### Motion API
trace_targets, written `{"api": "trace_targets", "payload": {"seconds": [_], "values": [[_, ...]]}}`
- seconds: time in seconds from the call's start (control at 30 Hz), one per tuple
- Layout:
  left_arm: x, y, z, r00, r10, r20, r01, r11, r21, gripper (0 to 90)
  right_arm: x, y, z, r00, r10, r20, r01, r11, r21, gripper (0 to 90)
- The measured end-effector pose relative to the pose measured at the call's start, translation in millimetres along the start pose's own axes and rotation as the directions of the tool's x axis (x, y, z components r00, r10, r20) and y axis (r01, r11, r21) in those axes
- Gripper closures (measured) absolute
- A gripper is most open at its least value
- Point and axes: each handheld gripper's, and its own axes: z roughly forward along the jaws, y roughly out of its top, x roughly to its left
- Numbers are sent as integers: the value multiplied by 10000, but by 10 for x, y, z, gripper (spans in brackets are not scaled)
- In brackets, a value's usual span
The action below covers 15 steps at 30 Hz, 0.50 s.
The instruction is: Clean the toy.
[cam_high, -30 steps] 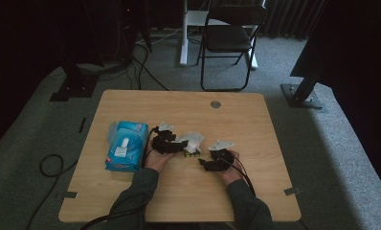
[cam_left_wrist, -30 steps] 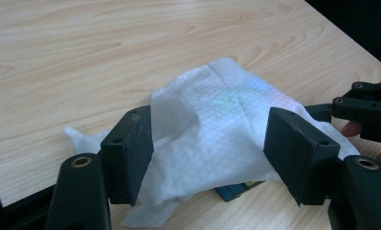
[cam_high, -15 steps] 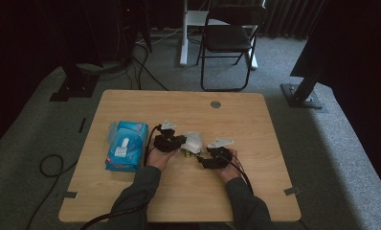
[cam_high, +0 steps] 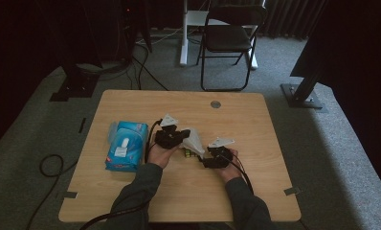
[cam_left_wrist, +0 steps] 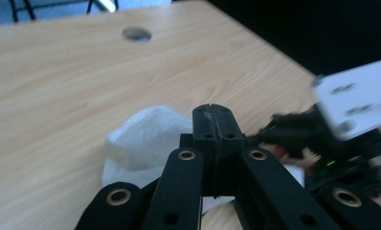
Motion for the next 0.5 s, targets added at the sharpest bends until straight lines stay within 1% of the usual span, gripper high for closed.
{"api": "trace_targets", "payload": {"seconds": [0.07, 0.17, 0.23, 0.3, 0.33, 0.37, 0.43, 0.5], "values": [[-58, 67, -20, 9995, 70, 300, -61, 9996, -273, 900, 5, 0, 0, 10000, 35, -2, -35, 10000, 26, 371], [-158, 153, -30, 9976, 282, 639, -247, 9982, -546, 900, 9, -1, -1, 10000, 12, 28, -13, 10000, 54, 371], [-203, 181, -22, 9960, 352, 820, -300, 9975, -635, 900, 10, -2, -4, 10000, 38, 42, -38, 10000, 43, 370], [-208, 183, -2, 9939, 176, 1086, -103, 9976, -680, 900, 5, -6, -8, 10000, 67, 32, -67, 10000, 28, 370], [-197, 174, 9, 9918, 37, 1278, 53, 9976, -697, 900, 4, -8, -11, 9999, 117, 30, -117, 9999, 25, 369], [-189, 161, 21, 9906, -23, 1370, 121, 9974, -706, 900, 1, -10, -15, 9999, 149, 32, -149, 9999, 14, 368], [-165, 123, 52, 9922, 3, 1245, 63, 9986, -527, 900, -11, -15, -20, 9998, 161, 66, -162, 9999, 31, 368], [-95, 62, 87, 9952, -113, 971, 145, 9994, -322, 900, -20, -19, -23, 9998, 163, 98, -163, 9999, 26, 368]]}}
